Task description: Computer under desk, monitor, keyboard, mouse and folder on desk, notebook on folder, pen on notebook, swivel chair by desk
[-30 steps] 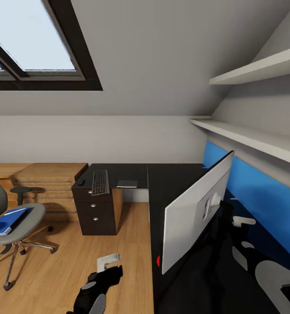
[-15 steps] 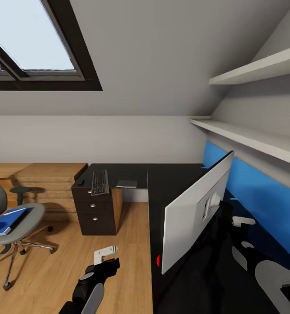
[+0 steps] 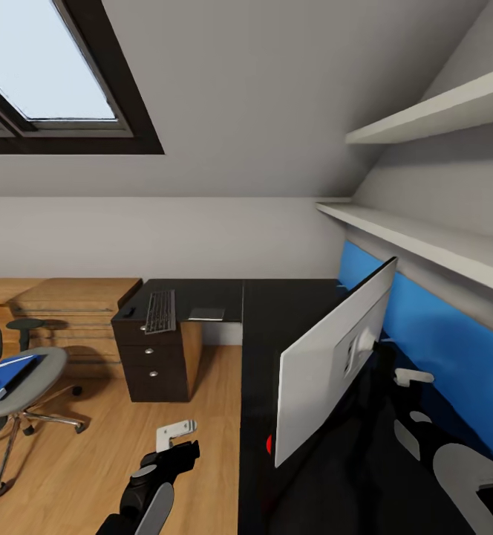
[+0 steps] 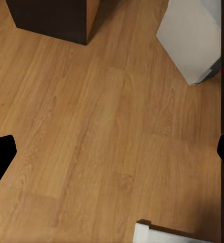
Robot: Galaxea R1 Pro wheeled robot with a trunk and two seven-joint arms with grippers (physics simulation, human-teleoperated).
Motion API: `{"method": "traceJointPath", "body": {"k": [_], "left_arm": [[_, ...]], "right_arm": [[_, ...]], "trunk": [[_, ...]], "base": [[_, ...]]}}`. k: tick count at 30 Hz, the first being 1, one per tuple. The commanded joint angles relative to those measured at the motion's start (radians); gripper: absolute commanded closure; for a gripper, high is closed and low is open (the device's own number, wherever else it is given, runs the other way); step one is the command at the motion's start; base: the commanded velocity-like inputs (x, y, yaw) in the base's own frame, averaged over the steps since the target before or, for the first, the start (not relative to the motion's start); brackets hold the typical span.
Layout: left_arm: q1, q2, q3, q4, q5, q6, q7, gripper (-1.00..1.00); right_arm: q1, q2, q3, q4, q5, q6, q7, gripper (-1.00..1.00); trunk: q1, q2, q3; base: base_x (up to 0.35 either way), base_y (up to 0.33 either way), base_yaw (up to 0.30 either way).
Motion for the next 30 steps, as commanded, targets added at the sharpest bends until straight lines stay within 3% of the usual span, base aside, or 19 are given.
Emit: {"method": "traceJointPath", "body": {"k": [1,6,7,11,30], "left_arm": [[-0.001,0.000,-0.001,-0.001,0.010,0.002,0.009,-1.00],[-0.001,0.000,0.000,0.000,0.011,0.002,0.010,-1.00],[-0.001,0.000,0.017,0.000,0.011,0.002,0.009,-1.00],[-0.001,0.000,0.025,0.000,0.011,0.002,0.008,-1.00],[-0.001,0.000,0.028,0.000,0.010,0.002,0.003,-1.00]], "right_arm": [[-0.001,-0.001,0.017,-0.001,-0.014,-0.005,-0.006,1.00],[-0.001,-0.001,0.018,-0.001,-0.014,-0.003,-0.005,1.00],[-0.001,-0.001,0.018,-0.001,-0.014,-0.003,-0.005,1.00],[-0.001,0.000,0.019,-0.001,-0.014,-0.003,-0.005,1.00],[-0.001,0.002,0.020,0.002,-0.011,-0.003,-0.005,1.00]], "trunk": [[0.000,-0.001,-0.001],[0.000,-0.001,-0.001],[0.000,-0.001,-0.001],[0.000,-0.001,-0.001],[0.000,-0.001,-0.001]], "base": [[0.147,-0.170,0.000],[0.039,-0.055,0.000],[0.001,-0.002,0.000],[-0.010,-0.030,0.000],[-0.037,-0.157,0.000]]}}
